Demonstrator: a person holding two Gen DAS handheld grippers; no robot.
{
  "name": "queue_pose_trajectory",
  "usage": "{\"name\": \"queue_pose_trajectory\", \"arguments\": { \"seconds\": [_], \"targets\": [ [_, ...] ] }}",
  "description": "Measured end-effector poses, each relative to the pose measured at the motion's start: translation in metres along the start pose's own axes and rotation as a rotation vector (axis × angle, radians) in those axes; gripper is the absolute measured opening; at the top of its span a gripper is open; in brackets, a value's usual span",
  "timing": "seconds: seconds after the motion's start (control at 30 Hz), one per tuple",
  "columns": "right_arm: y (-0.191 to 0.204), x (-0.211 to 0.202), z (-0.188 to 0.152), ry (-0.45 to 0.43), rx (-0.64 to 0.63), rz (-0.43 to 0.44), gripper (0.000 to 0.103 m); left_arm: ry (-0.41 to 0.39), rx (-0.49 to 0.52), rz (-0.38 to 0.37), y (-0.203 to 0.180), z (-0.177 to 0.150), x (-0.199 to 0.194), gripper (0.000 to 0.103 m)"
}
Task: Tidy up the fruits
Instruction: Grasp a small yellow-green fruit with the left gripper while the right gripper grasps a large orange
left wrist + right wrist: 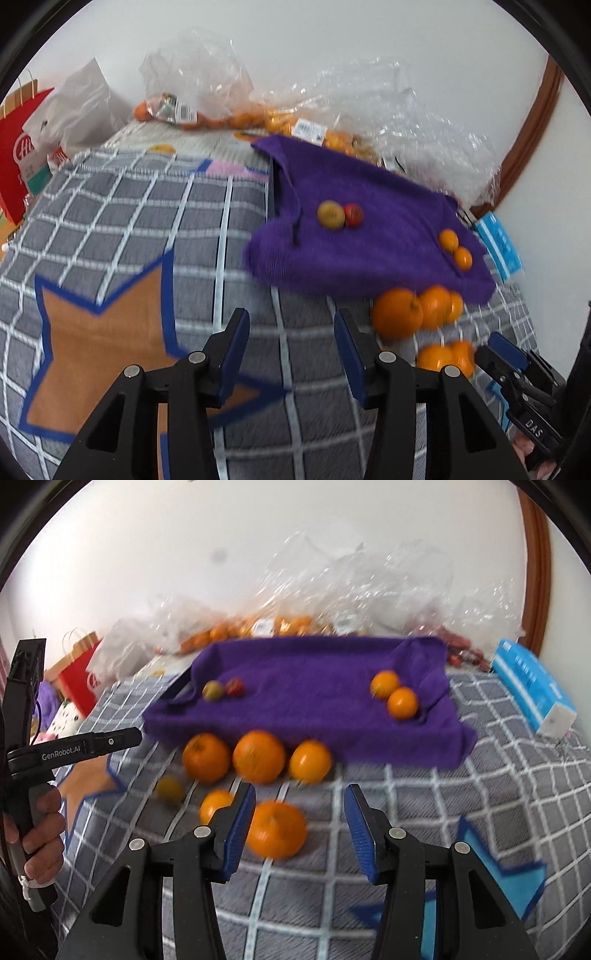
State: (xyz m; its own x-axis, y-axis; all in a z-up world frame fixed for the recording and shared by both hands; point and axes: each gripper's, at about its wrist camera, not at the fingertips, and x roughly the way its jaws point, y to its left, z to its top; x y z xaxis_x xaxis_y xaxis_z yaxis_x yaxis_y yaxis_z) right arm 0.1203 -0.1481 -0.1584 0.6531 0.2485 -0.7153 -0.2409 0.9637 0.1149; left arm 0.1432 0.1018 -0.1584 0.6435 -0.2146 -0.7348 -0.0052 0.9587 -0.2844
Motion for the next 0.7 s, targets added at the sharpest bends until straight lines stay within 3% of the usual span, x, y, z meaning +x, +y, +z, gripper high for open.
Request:
{"name": "queue_pose_trajectory", "arguments": {
  "seconds": [0.33,0.43,0.7],
  "targets": [
    [0.004,0.019,-0.010,0.068,-0.017,0.011,0.050,0.004,0.091,0.034,-0.006,-0.017,0.008,0.052],
    [0.007,0.024,-0.011,0.091,-0.038,0.011,0.044,0.007,0.100,0.024,-0.007,-0.017,0.008,0.054],
    [-0.008,0.005,-0.012,0.015,-0.053,-0.099,0.041,-0.015,-0.012,-0.103,0.015,-0.017,0.005,0.053]
  ]
}}
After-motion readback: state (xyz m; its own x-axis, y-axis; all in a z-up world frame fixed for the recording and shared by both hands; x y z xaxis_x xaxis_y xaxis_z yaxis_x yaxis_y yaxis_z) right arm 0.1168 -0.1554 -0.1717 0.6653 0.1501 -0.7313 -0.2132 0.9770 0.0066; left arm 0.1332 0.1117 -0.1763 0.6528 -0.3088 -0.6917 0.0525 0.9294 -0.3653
